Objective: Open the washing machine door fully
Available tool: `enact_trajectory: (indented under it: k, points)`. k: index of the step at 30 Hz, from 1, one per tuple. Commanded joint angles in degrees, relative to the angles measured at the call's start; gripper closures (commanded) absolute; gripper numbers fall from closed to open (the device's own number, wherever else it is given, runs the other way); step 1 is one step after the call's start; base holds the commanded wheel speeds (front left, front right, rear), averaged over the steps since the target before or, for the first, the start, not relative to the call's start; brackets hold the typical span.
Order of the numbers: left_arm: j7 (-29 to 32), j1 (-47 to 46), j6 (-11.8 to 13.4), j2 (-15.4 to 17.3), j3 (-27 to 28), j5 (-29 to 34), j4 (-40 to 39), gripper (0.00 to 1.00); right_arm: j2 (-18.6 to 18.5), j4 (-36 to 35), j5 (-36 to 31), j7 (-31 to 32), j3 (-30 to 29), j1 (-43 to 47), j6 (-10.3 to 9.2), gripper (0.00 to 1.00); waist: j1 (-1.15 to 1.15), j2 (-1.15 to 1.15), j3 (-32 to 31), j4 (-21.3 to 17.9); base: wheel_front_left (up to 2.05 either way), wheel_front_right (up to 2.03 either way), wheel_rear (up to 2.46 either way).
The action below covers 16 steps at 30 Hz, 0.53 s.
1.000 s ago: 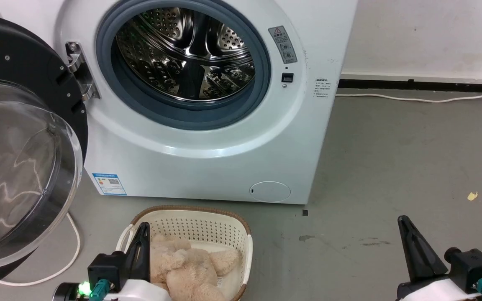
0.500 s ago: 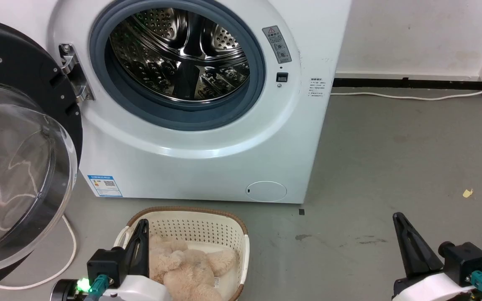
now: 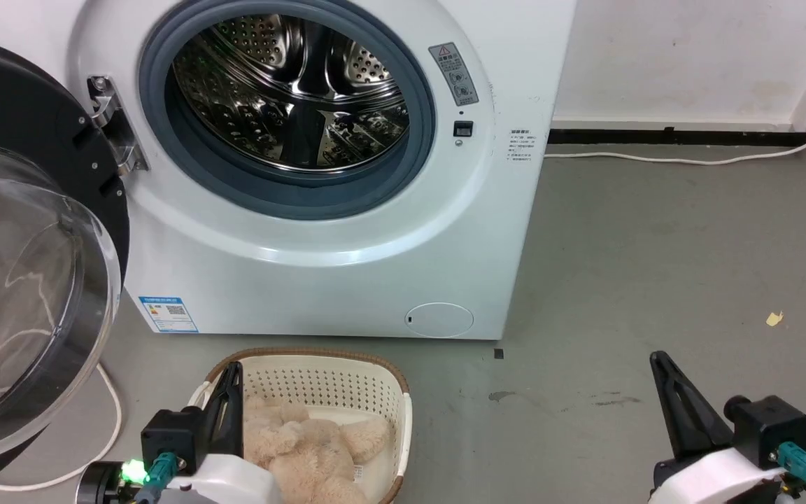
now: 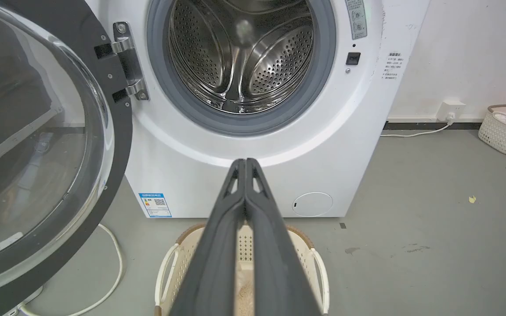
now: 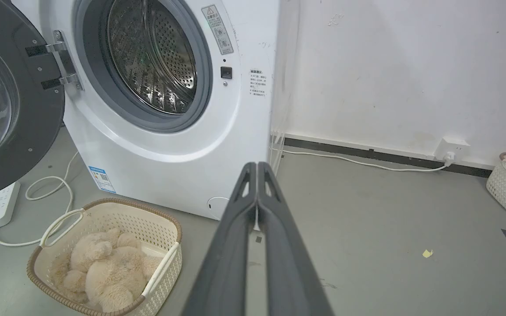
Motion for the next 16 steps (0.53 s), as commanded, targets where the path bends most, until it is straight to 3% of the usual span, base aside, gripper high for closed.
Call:
enact_trajectory:
  k: [1, 16]
  points:
    - [0.46, -0.72, -0.31, -0.28, 0.35, 0.68, -0.49, 1.00, 0.19, 0.11, -0.44, 0.46, 0.21, -0.80, 0.03, 1.00, 0.00, 0.00, 0.01, -0.12, 0.00, 0.00, 0.00]
    - [2.33, -0.96, -1.20, -0.95, 1.83, 2.51, -1.57, 1.00, 0.23, 0.14, -1.22, 2.34, 0.77, -1.50, 0.04, 1.00, 0.00, 0.00, 0.05, -0.94, 0.00, 0.00, 0.00]
